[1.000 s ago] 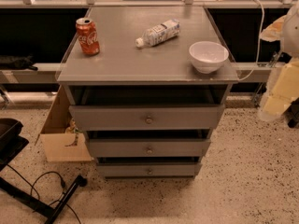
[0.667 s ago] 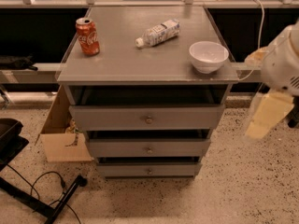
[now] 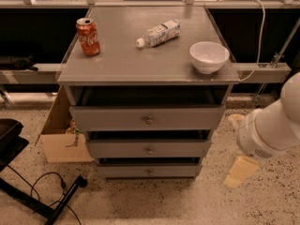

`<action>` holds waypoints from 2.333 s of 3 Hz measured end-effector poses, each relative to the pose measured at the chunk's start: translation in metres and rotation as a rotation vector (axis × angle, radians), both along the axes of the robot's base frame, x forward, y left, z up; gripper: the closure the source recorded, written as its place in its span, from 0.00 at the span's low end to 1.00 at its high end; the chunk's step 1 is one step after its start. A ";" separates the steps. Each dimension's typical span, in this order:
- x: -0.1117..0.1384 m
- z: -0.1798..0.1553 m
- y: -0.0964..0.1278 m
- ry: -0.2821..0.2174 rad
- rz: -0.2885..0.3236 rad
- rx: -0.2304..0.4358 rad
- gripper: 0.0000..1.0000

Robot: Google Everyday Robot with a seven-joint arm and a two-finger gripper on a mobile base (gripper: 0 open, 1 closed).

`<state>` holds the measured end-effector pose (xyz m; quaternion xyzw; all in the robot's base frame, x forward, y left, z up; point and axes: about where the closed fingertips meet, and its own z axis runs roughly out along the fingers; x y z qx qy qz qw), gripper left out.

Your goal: Open bottom drawer

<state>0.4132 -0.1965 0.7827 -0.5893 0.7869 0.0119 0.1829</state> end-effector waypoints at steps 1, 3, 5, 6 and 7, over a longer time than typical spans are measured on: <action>-0.007 -0.099 0.003 0.073 0.008 0.036 0.00; -0.011 -0.153 0.009 0.137 0.014 0.045 0.00; 0.005 -0.283 0.029 0.220 0.056 0.101 0.00; 0.023 -0.340 0.038 0.246 0.094 0.068 0.00; 0.073 -0.430 0.042 0.268 0.151 -0.020 0.00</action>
Offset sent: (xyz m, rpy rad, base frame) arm -0.0120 0.0101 -0.2100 0.0723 0.1991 0.0190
